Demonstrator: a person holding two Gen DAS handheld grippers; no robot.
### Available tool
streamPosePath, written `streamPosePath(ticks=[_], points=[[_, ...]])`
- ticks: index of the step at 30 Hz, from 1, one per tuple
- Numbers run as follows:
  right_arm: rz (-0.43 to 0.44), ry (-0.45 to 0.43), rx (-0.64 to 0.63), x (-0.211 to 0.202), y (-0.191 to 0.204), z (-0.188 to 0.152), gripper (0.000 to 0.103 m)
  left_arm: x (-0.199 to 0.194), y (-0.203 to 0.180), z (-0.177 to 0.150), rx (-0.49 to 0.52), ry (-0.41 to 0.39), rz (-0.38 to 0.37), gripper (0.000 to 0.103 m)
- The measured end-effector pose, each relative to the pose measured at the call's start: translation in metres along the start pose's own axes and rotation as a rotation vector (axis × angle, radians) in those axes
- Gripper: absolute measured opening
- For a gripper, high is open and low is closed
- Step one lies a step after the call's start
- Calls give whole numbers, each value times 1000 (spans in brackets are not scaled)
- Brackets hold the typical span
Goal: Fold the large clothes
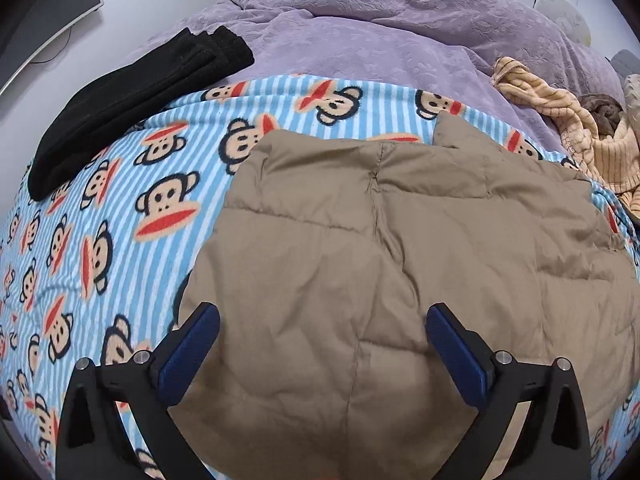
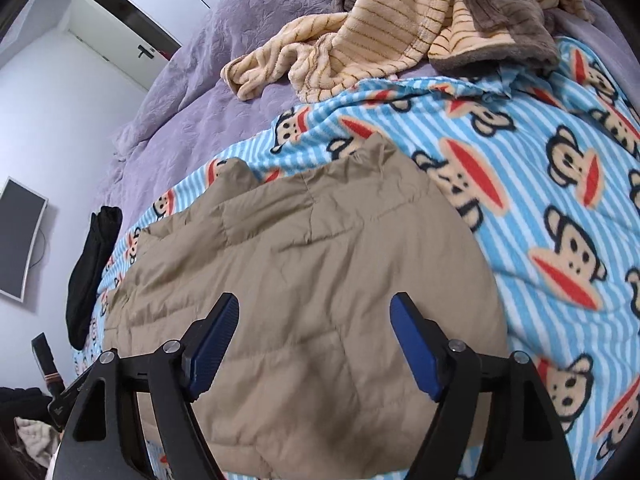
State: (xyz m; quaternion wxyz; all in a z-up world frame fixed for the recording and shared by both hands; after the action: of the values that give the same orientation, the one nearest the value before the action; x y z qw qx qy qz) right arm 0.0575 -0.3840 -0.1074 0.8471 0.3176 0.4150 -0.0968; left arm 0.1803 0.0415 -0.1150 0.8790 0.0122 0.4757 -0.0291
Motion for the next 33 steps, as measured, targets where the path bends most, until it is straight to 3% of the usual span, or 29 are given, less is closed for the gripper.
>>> streamPosePath(ticks=[12, 14, 20, 29, 33], points=[[44, 59, 105, -49, -32, -61, 90, -34, 4, -46, -27, 65, -8, 103], [48, 76, 129, -50, -38, -72, 103, -37, 5, -54, -33, 75, -9, 103], [68, 107, 200, -46, -48, -96, 103, -43, 14, -75, -72, 119, -32, 103], [106, 160, 325, -24, -62, -113, 103, -41, 49, -104, -263, 154, -103, 103], [133, 191, 362, -11, -65, -116, 103, -26, 64, -120, -418, 211, -260, 103]])
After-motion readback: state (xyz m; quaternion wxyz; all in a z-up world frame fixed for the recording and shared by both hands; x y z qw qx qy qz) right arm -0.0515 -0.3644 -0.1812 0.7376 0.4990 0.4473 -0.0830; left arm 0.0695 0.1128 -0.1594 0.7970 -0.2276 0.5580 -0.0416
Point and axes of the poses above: each gripper's, at about its wrist camera, not at the fingertips, and x roughly the way its jaws point, y to its left, z to its top, the point moved 1 cm from there along x, roughly the way its jaws point, and after that the axes turned 8 degrees about -y, right-handed, at the moved point
